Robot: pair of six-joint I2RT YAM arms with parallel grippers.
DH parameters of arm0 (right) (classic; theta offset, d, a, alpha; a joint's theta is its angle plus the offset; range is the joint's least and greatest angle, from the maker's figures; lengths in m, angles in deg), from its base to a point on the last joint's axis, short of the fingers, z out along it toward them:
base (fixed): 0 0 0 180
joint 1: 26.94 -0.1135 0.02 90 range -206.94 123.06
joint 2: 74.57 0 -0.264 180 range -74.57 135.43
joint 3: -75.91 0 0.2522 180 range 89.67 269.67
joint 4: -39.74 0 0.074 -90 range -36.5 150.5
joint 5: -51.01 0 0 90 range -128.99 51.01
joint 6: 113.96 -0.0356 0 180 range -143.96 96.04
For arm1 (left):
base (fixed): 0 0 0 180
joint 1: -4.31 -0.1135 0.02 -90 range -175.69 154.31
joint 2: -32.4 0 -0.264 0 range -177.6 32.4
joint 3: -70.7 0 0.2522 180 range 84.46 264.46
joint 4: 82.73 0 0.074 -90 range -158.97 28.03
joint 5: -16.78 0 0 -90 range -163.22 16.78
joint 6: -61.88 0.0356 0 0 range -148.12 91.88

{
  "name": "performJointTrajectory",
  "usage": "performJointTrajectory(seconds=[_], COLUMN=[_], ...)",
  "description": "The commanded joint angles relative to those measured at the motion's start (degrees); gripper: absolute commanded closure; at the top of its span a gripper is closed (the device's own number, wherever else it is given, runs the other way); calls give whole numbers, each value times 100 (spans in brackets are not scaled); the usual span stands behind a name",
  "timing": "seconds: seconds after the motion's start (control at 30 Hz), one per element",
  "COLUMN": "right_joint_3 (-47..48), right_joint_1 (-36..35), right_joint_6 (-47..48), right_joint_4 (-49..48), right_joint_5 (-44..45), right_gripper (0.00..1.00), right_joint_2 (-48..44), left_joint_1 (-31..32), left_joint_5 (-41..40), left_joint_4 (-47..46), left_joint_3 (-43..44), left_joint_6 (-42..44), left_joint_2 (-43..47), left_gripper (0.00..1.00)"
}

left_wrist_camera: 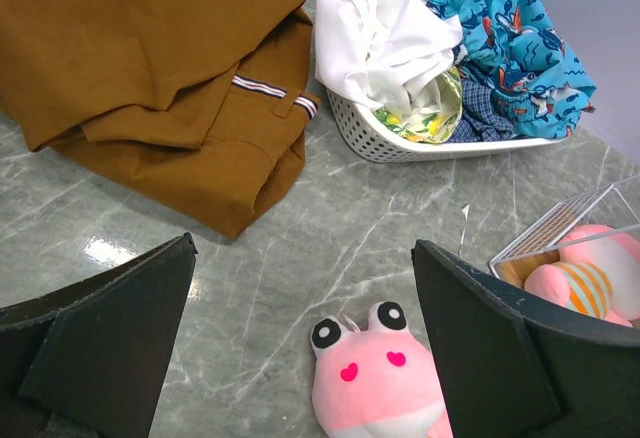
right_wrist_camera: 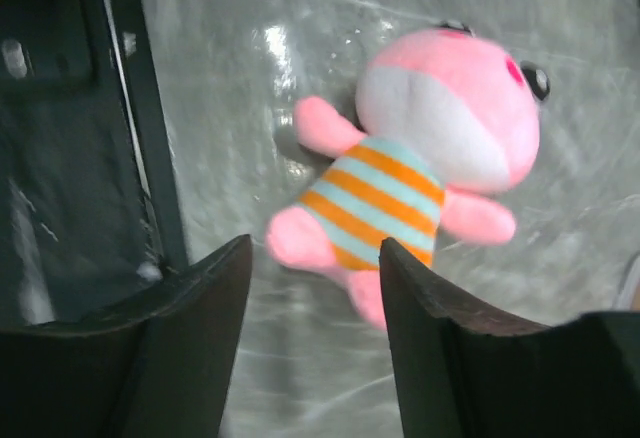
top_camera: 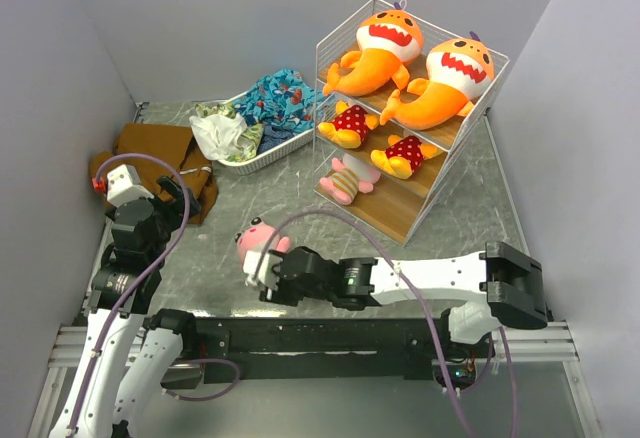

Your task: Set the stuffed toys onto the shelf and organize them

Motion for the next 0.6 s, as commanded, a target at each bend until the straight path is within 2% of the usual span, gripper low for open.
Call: performJointTrajectory(seconds=[0.0, 0.07, 0.17, 0.27, 0.57], right_joint_3=[-621, -596, -770, -973, -824], right_joint_1=[133, 405, 608, 652, 661], right_joint_6=[3222, 3603, 4192, 4641, 5284], right_joint_4=[21, 379, 189, -391, -963], right_joint_5=[-1159, -1635, -2050, -1840, -1716], right_gripper=[35, 32, 31, 30, 32], right_joint_2=[-443, -435, -391, -304, 540], left_joint_1=[3, 3, 3, -5, -5], left_joint_5=[122, 122, 78, 131, 184], left_joint_4=[-216, -216, -216, -251, -242], left_joint_3=[40, 40, 48, 40, 22], left_joint_6=[87, 114, 131, 149, 140], left_joint_2=[-6, 11, 20, 55, 55], left_gripper=[3, 3, 4, 3, 4])
